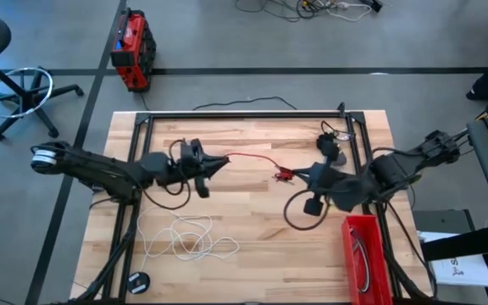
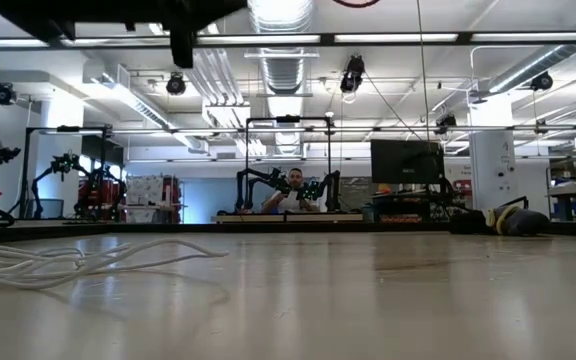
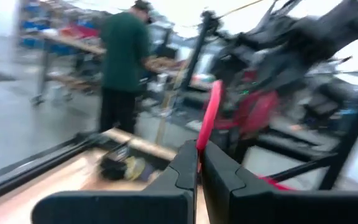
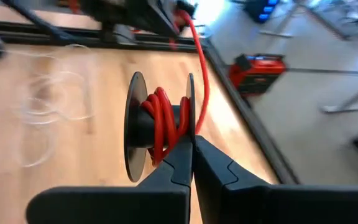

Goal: Coil cords
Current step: Coil the red wire onto the spool

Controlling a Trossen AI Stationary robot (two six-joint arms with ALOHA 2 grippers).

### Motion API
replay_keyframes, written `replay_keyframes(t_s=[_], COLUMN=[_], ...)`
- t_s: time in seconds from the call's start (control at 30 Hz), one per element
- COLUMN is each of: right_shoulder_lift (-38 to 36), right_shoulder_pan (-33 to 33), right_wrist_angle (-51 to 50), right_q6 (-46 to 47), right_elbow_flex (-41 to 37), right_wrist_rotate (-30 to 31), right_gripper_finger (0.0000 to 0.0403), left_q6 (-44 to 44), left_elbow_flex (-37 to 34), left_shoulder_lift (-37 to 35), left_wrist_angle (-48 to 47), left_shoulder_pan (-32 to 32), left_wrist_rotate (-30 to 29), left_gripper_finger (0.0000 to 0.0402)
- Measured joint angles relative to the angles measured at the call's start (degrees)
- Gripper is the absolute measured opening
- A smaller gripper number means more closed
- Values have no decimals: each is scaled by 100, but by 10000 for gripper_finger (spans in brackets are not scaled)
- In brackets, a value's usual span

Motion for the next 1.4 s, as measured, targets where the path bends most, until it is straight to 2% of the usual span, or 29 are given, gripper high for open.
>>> replay_keyframes(t_s=[0.13,0.37,0.7,0.83,1.07,1.4], right_shoulder_lift=[248,629,947,960,905,486], right_shoulder_pan=[-2,-162,-589,-640,-662,-662], right_wrist_angle=[0,-17,109,405,748,1152], right_q6=[-5,232,818,852,667,597], right_elbow_flex=[-3,-5,-7,-7,10,69], right_wrist_rotate=[549,1140,1332,1062,554,-213], right_gripper_finger=[0,0,0,0,0,0], left_q6=[37,345,674,740,784,567], left_elbow_flex=[302,1235,2968,3560,4372,4123], left_shoulder_lift=[-50,297,1454,1931,2525,2524], left_wrist_angle=[-192,-686,-1974,-2383,-3419,-3411], left_shoulder_pan=[-68,-345,-623,-620,-610,-618], left_wrist_rotate=[533,961,1433,1705,1839,1671], left_gripper_finger=[0,0,0,0,0,0])
